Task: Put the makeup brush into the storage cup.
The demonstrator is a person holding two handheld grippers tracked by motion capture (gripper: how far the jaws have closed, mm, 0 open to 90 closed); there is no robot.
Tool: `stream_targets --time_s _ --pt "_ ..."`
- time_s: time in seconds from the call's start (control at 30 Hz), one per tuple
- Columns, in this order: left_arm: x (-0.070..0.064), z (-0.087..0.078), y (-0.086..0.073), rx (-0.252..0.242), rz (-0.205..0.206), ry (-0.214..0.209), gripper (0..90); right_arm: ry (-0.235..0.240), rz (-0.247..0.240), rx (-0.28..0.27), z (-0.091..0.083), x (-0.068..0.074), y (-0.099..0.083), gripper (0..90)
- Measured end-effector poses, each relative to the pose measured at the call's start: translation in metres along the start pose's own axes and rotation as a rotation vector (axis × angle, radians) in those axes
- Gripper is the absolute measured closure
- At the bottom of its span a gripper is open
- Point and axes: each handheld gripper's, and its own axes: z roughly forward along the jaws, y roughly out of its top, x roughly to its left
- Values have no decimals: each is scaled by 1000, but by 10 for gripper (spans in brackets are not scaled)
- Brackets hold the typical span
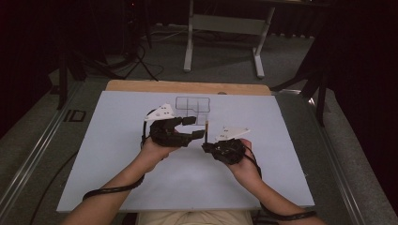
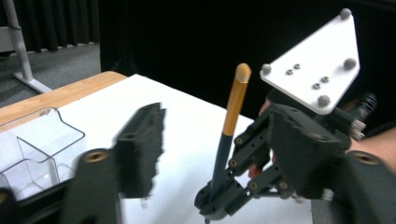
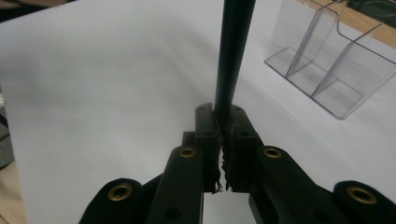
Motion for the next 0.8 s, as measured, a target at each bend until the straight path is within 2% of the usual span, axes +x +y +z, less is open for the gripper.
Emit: stream_targets --time_s 0.07,0.2,0.23,0.27,0.33,0.43,0.5,0.53,0.57,0.67,0.8 --pt "-1 0 2 -3 15 13 278 -14 -17 8 -1 0 -1 857" --pt "-1 2 2 12 39 1 208 -12 -31 15 -3 0 -3 857" --pt "-2 3 2 15 56 13 206 -14 -34 17 -2 1 -3 857" --pt "-3 3 1 13 61 -4 206 -15 -38 17 -2 1 -4 857" --pt "-6 3 1 -9 67 27 206 -14 -41 19 -2 2 -3 857" --pt "-5 3 2 -31 59 5 206 -14 -41 21 -1 2 -3 857" --pt "-7 5 3 -31 67 16 207 -13 -40 22 0 2 -3 857" --pt "-7 5 3 -33 58 -7 211 -15 -41 24 1 2 -3 857" --pt "-8 6 3 -36 61 7 235 -16 -45 25 1 3 -3 857" --pt "-8 8 4 -34 54 7 236 -18 -50 25 2 4 -3 857" --pt "-7 12 6 -21 36 21 335 -28 -49 24 3 3 -2 857"
